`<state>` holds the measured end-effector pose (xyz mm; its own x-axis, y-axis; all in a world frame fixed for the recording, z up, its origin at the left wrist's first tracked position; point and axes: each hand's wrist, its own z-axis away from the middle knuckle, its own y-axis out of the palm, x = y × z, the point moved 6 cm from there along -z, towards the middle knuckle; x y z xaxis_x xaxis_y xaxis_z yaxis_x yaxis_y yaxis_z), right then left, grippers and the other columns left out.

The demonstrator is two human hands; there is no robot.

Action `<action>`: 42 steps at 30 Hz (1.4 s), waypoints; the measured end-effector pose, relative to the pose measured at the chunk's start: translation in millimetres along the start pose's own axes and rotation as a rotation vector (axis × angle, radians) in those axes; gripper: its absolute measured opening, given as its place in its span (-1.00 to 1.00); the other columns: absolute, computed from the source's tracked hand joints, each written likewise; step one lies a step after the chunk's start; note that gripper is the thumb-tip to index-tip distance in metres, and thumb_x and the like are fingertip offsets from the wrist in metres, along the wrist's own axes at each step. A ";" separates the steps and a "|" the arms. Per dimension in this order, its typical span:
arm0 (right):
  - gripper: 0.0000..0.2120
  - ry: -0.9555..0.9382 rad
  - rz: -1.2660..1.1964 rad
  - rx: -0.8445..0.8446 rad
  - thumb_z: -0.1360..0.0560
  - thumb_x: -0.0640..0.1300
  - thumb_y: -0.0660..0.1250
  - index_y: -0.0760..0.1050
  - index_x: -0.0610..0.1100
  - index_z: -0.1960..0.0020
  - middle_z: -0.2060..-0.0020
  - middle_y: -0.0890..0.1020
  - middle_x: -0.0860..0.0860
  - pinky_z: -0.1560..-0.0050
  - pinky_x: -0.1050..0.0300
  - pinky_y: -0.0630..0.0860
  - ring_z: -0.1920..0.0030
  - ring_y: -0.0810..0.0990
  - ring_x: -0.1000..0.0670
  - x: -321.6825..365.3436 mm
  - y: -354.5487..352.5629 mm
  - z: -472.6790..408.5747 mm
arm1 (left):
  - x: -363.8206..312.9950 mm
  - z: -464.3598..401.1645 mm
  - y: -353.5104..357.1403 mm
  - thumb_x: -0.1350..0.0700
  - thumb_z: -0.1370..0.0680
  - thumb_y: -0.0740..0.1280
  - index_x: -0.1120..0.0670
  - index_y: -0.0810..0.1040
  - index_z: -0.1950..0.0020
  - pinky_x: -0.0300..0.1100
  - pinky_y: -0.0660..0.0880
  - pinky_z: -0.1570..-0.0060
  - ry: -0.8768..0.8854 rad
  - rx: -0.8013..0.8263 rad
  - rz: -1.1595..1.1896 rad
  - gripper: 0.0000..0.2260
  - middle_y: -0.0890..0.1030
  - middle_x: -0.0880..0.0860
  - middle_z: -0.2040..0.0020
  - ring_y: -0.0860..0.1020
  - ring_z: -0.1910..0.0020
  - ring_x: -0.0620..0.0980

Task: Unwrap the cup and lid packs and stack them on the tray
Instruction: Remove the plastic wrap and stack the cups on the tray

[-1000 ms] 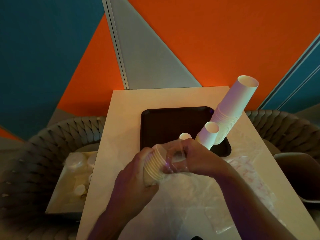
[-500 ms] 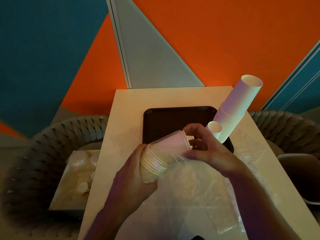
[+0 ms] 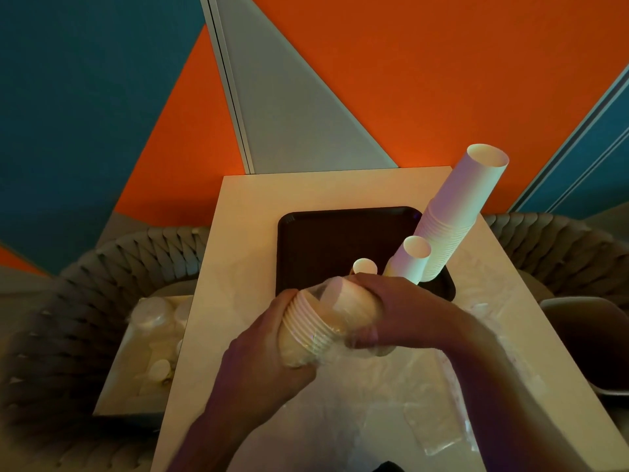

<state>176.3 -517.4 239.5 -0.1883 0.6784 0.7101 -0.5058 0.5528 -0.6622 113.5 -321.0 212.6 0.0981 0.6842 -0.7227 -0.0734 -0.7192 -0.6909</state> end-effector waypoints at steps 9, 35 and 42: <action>-0.28 0.036 0.051 -0.168 -0.38 0.15 0.57 0.28 0.08 -0.41 -0.24 0.38 0.19 0.04 0.12 0.60 -0.11 0.54 0.09 -22.4 6.0 -5.7 | 2.8 -1.1 -11.9 -0.23 -0.29 0.56 -0.42 0.16 -0.39 -0.28 0.53 0.00 -0.028 -0.095 0.087 -0.19 0.47 -0.41 -0.16 0.52 -0.10 -0.29; -0.66 0.369 0.285 -0.743 -0.45 -0.01 0.54 0.56 0.01 -0.18 -0.29 0.55 -0.11 -0.02 -0.16 0.60 -0.17 0.54 -0.28 -133.0 -57.2 -23.8 | 5.8 7.9 -7.2 -0.21 -0.30 0.59 -0.51 0.18 -0.31 -0.32 0.54 -0.03 -0.054 -0.102 0.128 -0.24 0.48 -0.42 -0.18 0.52 -0.14 -0.31; -0.70 0.351 0.280 -0.781 -0.51 -0.10 0.47 0.60 -0.06 -0.24 -0.34 0.48 -0.12 -0.05 -0.08 0.49 -0.25 0.45 -0.27 -113.9 -60.5 -13.7 | 2.9 8.7 -9.2 -0.20 -0.29 0.60 -0.57 0.08 -0.27 -0.32 0.58 0.05 -0.056 -0.103 0.113 -0.19 0.50 -0.37 -0.14 0.57 -0.07 -0.24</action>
<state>239.9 -621.5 195.4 0.1144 0.8757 0.4692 0.2598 0.4294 -0.8649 105.8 -311.4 216.7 0.0395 0.6019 -0.7976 0.0211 -0.7986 -0.6015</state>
